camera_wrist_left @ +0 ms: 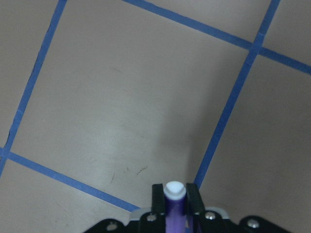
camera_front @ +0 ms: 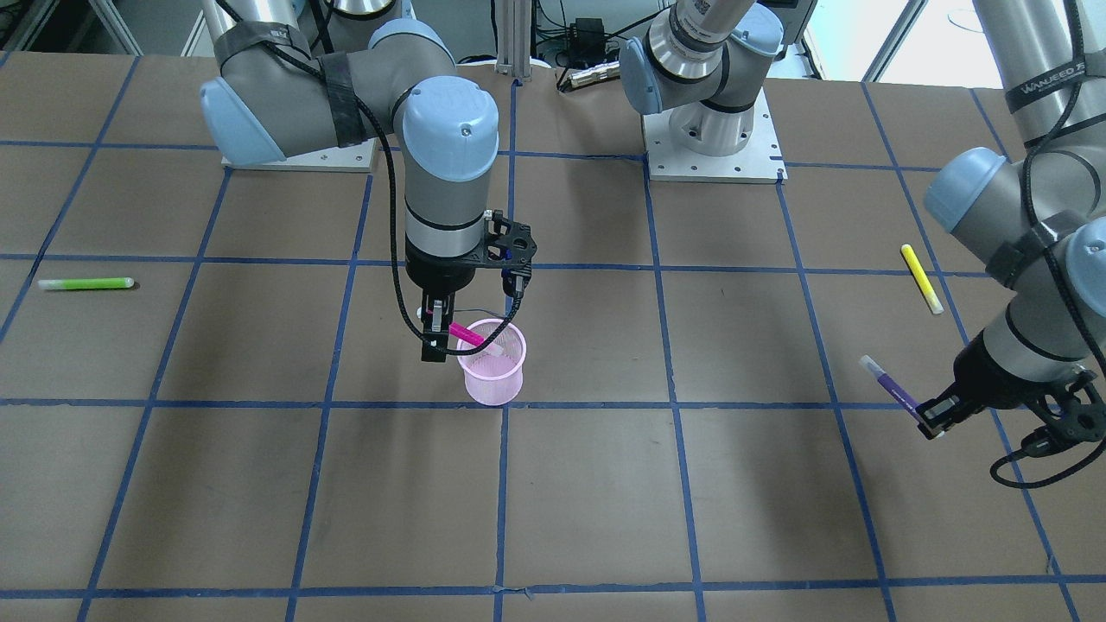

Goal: Insert purple and pink pens into pink cup

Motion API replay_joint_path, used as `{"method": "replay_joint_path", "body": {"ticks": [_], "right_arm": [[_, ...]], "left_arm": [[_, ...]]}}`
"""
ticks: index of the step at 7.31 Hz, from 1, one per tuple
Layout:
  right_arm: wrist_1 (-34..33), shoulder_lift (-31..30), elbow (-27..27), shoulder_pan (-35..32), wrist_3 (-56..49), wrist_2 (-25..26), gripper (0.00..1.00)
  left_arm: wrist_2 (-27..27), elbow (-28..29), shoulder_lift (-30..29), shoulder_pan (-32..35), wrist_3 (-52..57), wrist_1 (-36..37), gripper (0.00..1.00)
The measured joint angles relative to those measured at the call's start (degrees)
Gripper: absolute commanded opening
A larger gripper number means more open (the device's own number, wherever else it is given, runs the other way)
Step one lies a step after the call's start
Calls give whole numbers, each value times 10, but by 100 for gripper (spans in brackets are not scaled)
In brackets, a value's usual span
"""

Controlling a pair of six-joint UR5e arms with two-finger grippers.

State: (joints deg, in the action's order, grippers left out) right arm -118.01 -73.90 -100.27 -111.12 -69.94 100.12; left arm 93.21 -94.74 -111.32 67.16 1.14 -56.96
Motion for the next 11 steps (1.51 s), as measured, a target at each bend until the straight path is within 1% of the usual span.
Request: {"method": "replay_joint_path", "body": {"ticks": [1,2,3,5,6,8,9,10,11], "right_arm": [[-1,9,1,-2,-2,2,84],[-5,12,2,-2,-5,3,85],[-11,10,3,1,-9,6,85],[-13,-3,19,16,-24,7,81],[-8,-13,34,32,-28,6,74],[5,-48,52,87,-28,-6,74],[11,-65,55,114,-21,-28,74],[19,-79,55,138,1,-53,81],[31,-94,54,155,57,-71,95]], "left_arm": [[1,0,2,5,0,1,0],[1,0,5,12,-1,7,0],[0,2,10,23,-2,21,0],[0,9,24,64,-10,50,0],[1,10,31,93,-28,64,0],[7,9,46,172,-92,85,0],[18,9,49,216,-145,94,0],[30,7,48,263,-210,105,0],[46,4,43,310,-279,123,0]]}}
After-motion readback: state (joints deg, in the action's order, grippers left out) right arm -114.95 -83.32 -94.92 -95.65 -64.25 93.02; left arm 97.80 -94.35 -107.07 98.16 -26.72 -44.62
